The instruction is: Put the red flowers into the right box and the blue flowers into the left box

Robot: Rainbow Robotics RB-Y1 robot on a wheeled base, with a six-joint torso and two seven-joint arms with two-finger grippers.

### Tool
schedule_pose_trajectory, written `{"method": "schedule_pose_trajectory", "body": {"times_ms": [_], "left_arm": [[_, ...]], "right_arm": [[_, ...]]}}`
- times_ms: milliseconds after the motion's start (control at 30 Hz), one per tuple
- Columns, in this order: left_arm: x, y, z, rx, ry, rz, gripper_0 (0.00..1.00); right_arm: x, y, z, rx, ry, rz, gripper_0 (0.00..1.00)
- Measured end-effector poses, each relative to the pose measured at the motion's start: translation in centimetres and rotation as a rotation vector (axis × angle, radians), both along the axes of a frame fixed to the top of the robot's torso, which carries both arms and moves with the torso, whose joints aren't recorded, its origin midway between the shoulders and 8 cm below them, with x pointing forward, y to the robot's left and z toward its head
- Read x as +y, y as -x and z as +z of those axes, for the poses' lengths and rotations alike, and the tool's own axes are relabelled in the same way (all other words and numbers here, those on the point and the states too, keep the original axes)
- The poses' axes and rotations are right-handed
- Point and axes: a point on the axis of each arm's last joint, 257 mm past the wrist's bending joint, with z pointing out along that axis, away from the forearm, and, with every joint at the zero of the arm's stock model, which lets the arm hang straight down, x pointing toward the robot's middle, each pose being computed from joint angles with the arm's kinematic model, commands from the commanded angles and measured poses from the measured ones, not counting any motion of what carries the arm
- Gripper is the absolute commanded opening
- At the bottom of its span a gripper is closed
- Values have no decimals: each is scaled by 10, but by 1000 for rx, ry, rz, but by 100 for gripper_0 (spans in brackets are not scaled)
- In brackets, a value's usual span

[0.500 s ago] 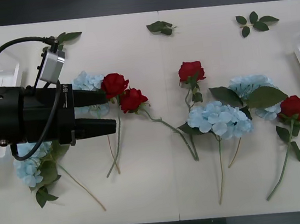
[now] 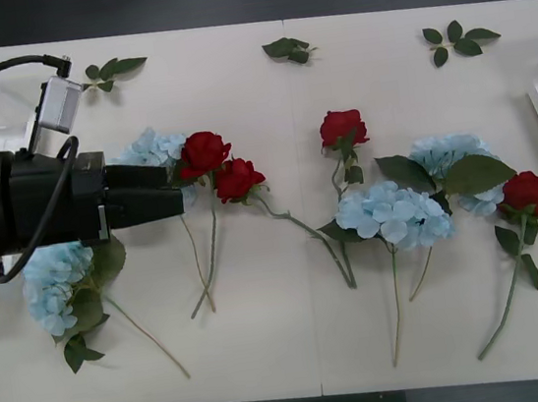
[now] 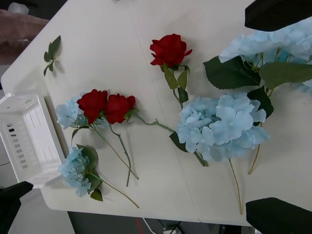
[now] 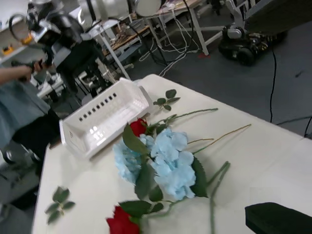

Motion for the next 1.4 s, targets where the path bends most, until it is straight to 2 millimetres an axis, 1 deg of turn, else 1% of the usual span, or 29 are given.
{"method": "schedule_pose_trajectory", "body": {"times_ms": [133,200,300,367,433,567,667,733,800,867,967,1067,1167,1300,1400], "left_arm": [[24,-9,-11,40,-103,58,100],[41,-15,-12,67,-141,112,100],[70,-21,-12,150,-165,242,100],[89,-19,-15,206,-177,318,100],[107,-15,-22,267,-194,386,100],[135,-6,-50,415,-231,519,100],[146,1,-71,554,-241,623,100],[150,5,-83,625,-247,682,100],[154,9,-95,669,-261,732,100],[158,12,-106,690,-280,774,100],[161,15,-122,753,-285,846,100],[166,17,-138,808,-288,913,100],[170,21,-155,821,-322,947,100],[168,26,-176,875,-339,998,100],[165,23,-186,908,-340,1043,100]], "right_arm": [[-3,5,-14,44,-7,-1,100],[-3,8,-18,61,-7,4,100],[-8,5,-22,74,-6,-13,100],[-12,4,-26,87,0,-28,100],[-17,2,-33,103,13,-47,100],[-30,-2,-47,132,63,-89,100],[-39,-8,-56,164,79,-150,100],[-47,-10,-64,257,59,-245,100],[-55,-11,-75,384,21,-372,100],[-65,-13,-85,471,-4,-484,100],[-78,-18,-100,497,9,-587,100],[-84,-19,-118,528,31,-680,100],[-90,-22,-134,599,15,-838,100],[-92,-19,-155,637,26,-970,100],[-92,-16,-171,669,37,-1034,100]]}}
